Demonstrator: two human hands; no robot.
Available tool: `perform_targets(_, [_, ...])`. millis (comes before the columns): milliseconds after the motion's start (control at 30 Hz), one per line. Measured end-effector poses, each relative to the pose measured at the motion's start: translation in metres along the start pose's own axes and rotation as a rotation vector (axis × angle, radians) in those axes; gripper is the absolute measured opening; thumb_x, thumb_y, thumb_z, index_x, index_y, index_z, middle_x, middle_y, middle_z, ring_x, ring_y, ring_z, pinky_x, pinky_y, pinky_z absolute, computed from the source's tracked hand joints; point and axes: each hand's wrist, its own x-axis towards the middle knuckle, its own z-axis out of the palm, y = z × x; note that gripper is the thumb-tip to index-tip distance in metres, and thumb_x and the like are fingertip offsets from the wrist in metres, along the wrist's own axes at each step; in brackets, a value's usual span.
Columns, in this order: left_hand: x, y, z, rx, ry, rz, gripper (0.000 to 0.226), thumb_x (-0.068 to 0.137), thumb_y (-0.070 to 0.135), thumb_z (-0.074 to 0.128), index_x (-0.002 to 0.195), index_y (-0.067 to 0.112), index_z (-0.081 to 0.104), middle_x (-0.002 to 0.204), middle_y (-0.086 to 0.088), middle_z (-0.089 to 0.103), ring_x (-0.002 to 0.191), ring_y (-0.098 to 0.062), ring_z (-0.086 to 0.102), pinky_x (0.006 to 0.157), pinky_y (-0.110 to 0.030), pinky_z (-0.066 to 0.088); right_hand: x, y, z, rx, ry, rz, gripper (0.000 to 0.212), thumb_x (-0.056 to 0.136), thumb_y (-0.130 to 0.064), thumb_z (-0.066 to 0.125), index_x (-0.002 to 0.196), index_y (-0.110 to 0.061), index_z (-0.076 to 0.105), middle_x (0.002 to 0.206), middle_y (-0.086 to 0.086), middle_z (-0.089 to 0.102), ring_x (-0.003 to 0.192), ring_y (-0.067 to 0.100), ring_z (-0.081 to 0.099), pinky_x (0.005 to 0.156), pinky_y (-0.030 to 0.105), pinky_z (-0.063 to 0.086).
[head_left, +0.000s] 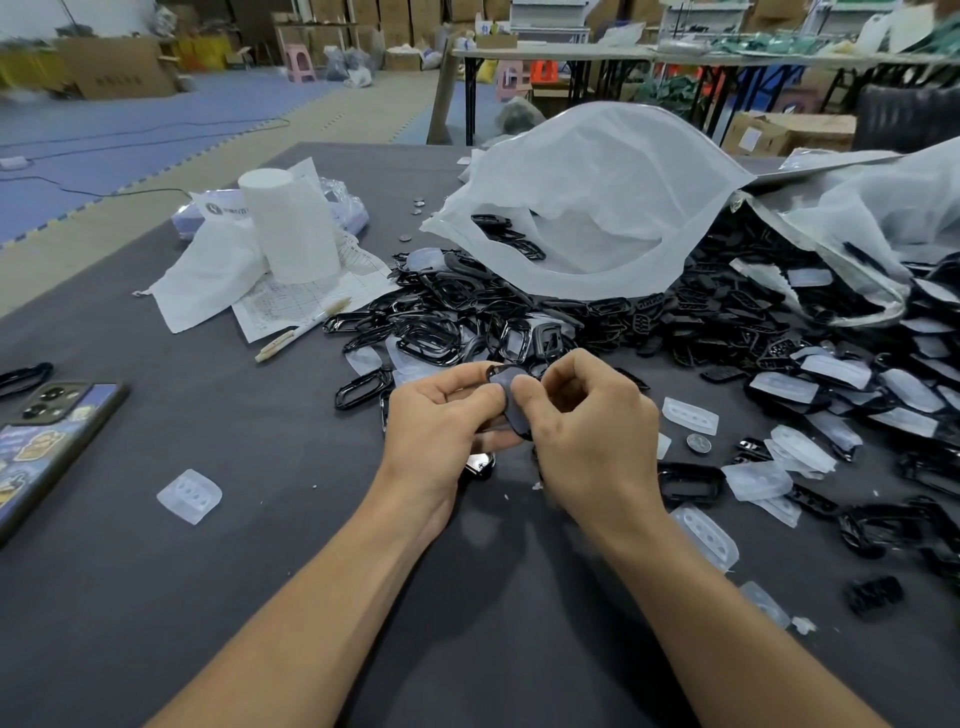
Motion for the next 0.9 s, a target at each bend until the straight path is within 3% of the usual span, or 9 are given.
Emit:
perform_targets(100, [-0.0001,-0.0003,0.0013,0.003,-0.004,0.001,0.020,0.090,-0.013,0.062,0.096,0.001,0.076,0.073,-0.006,0.075,0.063,-0.014,0.072,0.058,-0.024,0.060,0.0012,0.0015,-0.0006,0.052,-0.043,0.000,0.027,0.089,-0.041,0.074,0.071,-0.024,0.063,0.065,-0.015,0.065,0.063,0.009,0.059,0.063,0.028,0.047])
perform_targets(300, [-0.0002,0.0037,0.0013,0.071,0.052,0.016,0.028,0.089,-0.007,0.068,0.076,0.015,0.081,0.074,-0.006,0.078,0.062,-0.012,0.073,0.054,-0.019,0.056,0.0001,0.0018,0.0002,0.085,-0.048,-0.045,0.027,0.088,-0.034,0.077,0.068,-0.021,0.065,0.063,-0.015,0.064,0.058,0.008,0.058,0.053,0.015,0.039])
perform_targets(533, [0.0016,0.0040,0.0006,0.081,0.138,0.027,0.025,0.088,-0.008,0.069,0.076,0.012,0.078,0.071,-0.007,0.077,0.057,-0.011,0.070,0.050,-0.019,0.054,0.0049,0.0020,-0.0057,0.187,-0.259,-0.001,0.017,0.089,-0.020,0.074,0.075,-0.020,0.066,0.062,0.001,0.066,0.060,0.022,0.057,0.057,0.031,0.046])
perform_targets(667, [0.0008,0.0040,0.0008,0.107,0.109,0.032,0.027,0.089,-0.004,0.071,0.072,0.016,0.080,0.070,-0.004,0.077,0.058,-0.010,0.071,0.052,-0.018,0.054,0.0055,0.0032,-0.0074,0.237,-0.277,0.018,0.018,0.088,-0.012,0.072,0.073,-0.019,0.066,0.060,0.001,0.065,0.052,0.009,0.049,0.052,0.024,0.041])
perform_targets(900, [0.0017,0.0047,-0.0002,0.156,0.178,0.059,0.022,0.089,-0.003,0.073,0.077,0.013,0.081,0.070,-0.008,0.077,0.060,-0.015,0.071,0.053,-0.020,0.055,0.0064,0.0037,-0.0069,0.296,-0.329,0.041,0.014,0.086,-0.011,0.074,0.076,-0.019,0.069,0.062,-0.001,0.069,0.054,0.010,0.053,0.055,0.031,0.045])
